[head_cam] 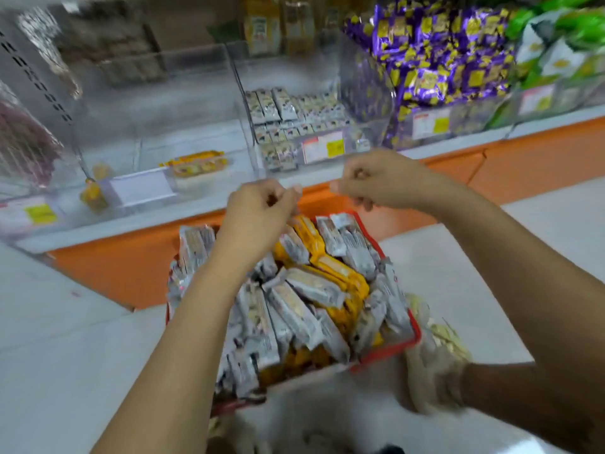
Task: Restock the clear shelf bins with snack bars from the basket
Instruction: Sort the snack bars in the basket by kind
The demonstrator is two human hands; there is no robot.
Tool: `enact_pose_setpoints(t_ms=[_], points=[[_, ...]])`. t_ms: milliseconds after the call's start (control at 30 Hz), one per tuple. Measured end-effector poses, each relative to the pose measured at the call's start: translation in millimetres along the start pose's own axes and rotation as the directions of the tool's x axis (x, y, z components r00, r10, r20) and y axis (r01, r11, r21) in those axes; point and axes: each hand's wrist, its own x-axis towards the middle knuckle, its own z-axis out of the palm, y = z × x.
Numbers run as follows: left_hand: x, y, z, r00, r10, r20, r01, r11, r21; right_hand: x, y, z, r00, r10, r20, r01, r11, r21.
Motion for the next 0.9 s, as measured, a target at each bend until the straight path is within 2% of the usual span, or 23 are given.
enact_pose_setpoints(t_ms=[67,167,333,400,467,567,633,733,900], points=[[-32,3,12,0.984,-0.048,0.170,0.050,0.999,-0.008,-33,10,10,0.968,0.035,0.249,-0.022,0.998,-0.051],[-75,2,26,0.911,-0.116,0.395,0.129,0.992,-0.008,-68,24,33,0.829,0.049,0.557,-0.029,0.999,-0.044],[-137,-29,49,0.785,-0.169,0.597,0.227,0.974,-0.023,-118,42,98,0.637,0.073,0.767,0.058,0.988,-0.143],[-152,-49,59,0.724,-0.205,0.659,0.222,0.973,0.060,-134,56,129,0.548,0.117,0.828,0.078,0.979,-0.190],[-162,-74,71,0.676,-0.285,0.679,0.185,0.958,0.217,-141,73,166,0.502,0.165,0.849,0.072,0.970,-0.232],[-173,-113,91,0.624,-0.414,0.662,0.159,0.897,0.412,-139,103,229,0.503,0.209,0.838,-0.032,0.974,-0.223],[-182,-140,104,0.608,-0.479,0.633,0.193,0.863,0.467,-139,118,273,0.557,0.242,0.794,-0.070,0.967,-0.245],[-192,-174,111,0.640,-0.537,0.549,0.229,0.816,0.531,-143,139,331,0.660,0.259,0.706,-0.061,0.954,-0.293],[-205,-211,106,0.720,-0.548,0.426,0.208,0.756,0.620,-150,147,376,0.696,0.259,0.670,-0.021,0.940,-0.341]])
